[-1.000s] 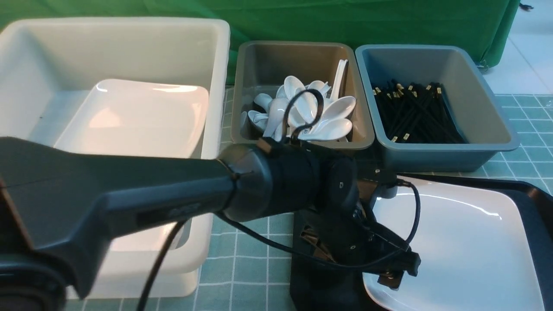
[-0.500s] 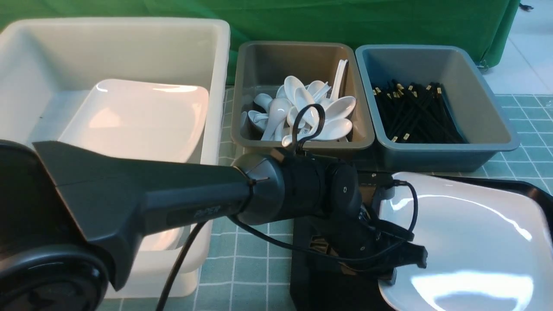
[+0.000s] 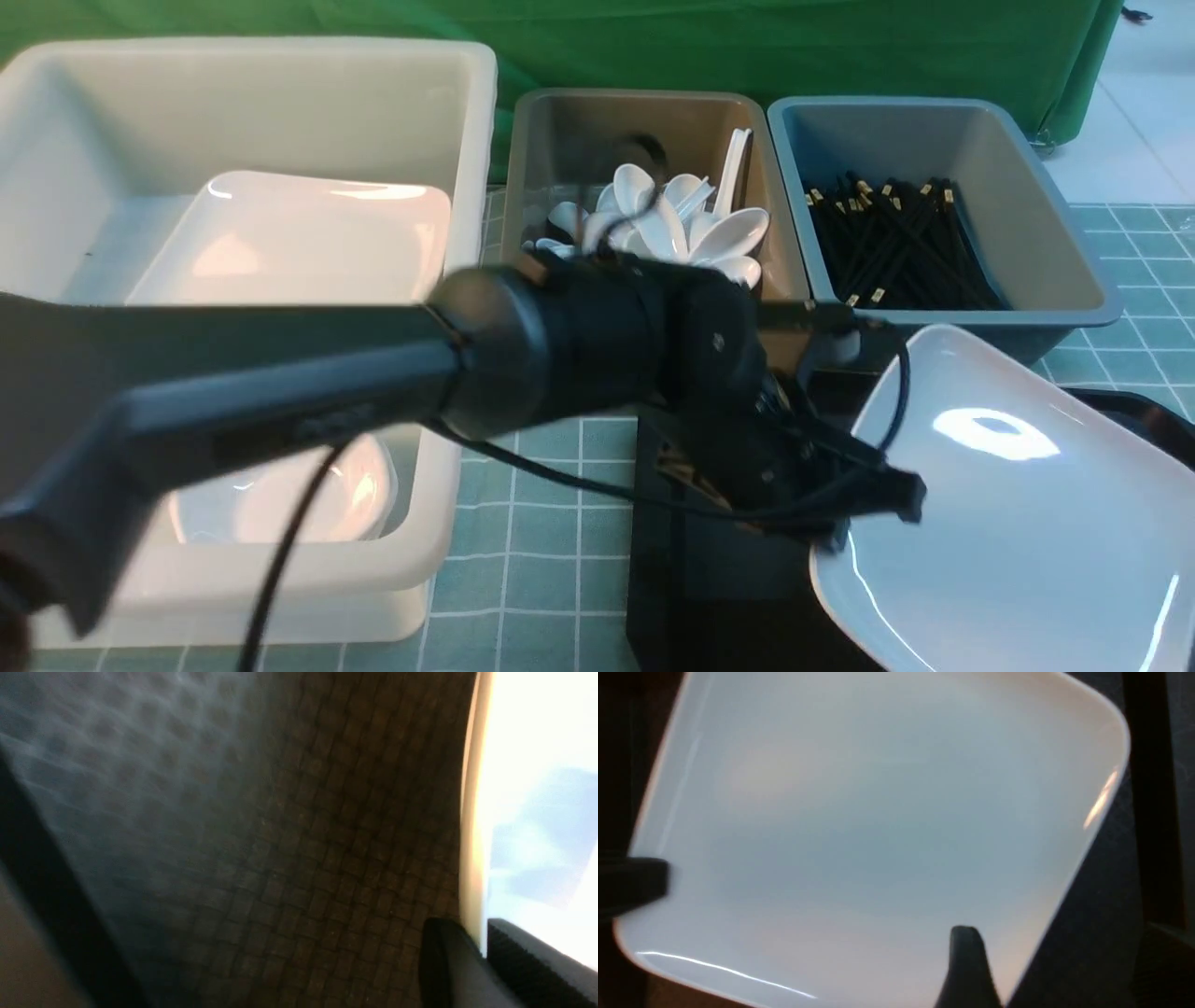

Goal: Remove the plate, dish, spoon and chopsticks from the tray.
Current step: Use the left arm to grab a plate from the dinner plate, then use the left arm to put the plate into the large storage box on the left

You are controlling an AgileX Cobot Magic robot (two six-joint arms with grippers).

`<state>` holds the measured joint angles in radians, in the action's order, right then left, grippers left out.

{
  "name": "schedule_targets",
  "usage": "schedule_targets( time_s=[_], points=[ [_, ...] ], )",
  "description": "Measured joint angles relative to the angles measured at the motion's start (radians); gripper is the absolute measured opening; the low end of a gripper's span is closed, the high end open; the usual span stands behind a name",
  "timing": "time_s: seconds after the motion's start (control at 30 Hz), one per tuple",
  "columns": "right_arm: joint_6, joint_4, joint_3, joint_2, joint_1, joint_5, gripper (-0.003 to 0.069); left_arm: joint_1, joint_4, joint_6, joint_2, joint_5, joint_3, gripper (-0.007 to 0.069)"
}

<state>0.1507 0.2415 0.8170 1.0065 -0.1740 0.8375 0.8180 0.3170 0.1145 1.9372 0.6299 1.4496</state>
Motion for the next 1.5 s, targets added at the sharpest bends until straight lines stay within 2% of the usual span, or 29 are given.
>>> schedule_targets(
  time_s=[0.4, 1.03, 1.5],
  points=[
    [0.016, 0.005, 0.000, 0.000, 0.000, -0.010, 0.0482, -0.083, -0.065, -0.031, -0.135, 0.107, -0.002, 0.0021],
    [0.019, 0.010, 0.000, -0.001, 0.000, -0.024, 0.0482, -0.087, -0.118, -0.037, -0.188, 0.129, 0.003, 0.0020],
    [0.021, 0.010, 0.000, -0.001, 0.000, -0.024, 0.0482, -0.087, -0.200, -0.029, -0.212, 0.201, 0.114, 0.0026]
  ],
)
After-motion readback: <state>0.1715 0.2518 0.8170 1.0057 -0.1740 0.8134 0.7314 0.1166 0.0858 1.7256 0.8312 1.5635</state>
